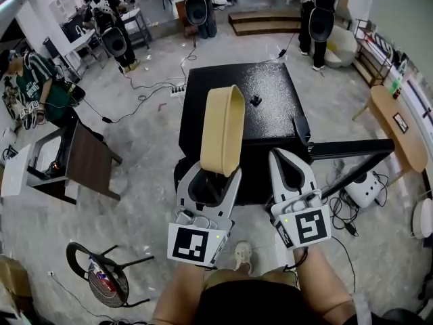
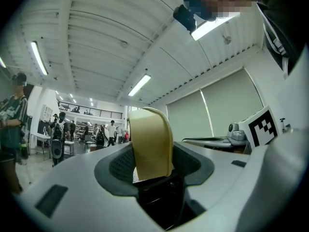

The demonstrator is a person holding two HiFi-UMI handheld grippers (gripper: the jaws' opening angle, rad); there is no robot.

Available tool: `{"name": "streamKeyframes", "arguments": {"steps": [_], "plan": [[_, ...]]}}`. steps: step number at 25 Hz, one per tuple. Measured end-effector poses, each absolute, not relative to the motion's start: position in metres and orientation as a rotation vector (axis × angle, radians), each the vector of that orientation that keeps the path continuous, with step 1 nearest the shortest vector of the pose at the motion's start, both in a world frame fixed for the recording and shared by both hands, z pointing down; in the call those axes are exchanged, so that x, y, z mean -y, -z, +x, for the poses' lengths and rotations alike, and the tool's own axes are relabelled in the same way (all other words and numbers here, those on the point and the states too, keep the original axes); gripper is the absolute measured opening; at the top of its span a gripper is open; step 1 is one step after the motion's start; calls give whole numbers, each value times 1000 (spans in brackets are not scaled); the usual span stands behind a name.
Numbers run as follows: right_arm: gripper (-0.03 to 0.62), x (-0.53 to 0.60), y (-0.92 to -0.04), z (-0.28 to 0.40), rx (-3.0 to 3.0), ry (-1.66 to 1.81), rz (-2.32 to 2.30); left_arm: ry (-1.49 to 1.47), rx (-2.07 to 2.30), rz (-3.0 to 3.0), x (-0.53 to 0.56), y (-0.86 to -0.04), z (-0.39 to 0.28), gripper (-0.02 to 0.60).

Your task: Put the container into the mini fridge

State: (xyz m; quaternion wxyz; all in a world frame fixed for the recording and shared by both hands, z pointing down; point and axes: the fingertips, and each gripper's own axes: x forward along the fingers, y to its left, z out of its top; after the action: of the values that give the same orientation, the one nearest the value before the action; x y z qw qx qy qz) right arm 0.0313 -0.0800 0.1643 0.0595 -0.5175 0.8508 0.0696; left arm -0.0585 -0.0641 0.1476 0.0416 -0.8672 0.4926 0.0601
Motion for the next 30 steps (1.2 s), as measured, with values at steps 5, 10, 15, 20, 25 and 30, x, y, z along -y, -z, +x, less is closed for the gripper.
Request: {"name": "streamKeyframes", "arguments": {"steps": [5, 10, 15, 20, 25, 30], "plan": [[37, 90, -168, 31, -2566, -208, -1613, -142, -1435, -2678, 75, -150, -63, 233], [36, 93, -168, 29, -2608, -258, -1617, -133, -1369, -2701, 75, -151, -56, 233], [36, 97, -169, 36, -2609, -234, -1593, -123, -1354, -2705, 73, -151, -44, 233], [37, 102, -177, 42, -2632, -183, -1559, -152, -1420, -2712, 73, -154, -36, 233], [35, 104, -172, 43, -2597, -144, -1517, -128, -1453, -2710, 71, -163, -34, 233], [36, 103, -186, 44, -2661, -132, -1494, -130, -1472, -2715, 68, -168, -28, 233]]}}
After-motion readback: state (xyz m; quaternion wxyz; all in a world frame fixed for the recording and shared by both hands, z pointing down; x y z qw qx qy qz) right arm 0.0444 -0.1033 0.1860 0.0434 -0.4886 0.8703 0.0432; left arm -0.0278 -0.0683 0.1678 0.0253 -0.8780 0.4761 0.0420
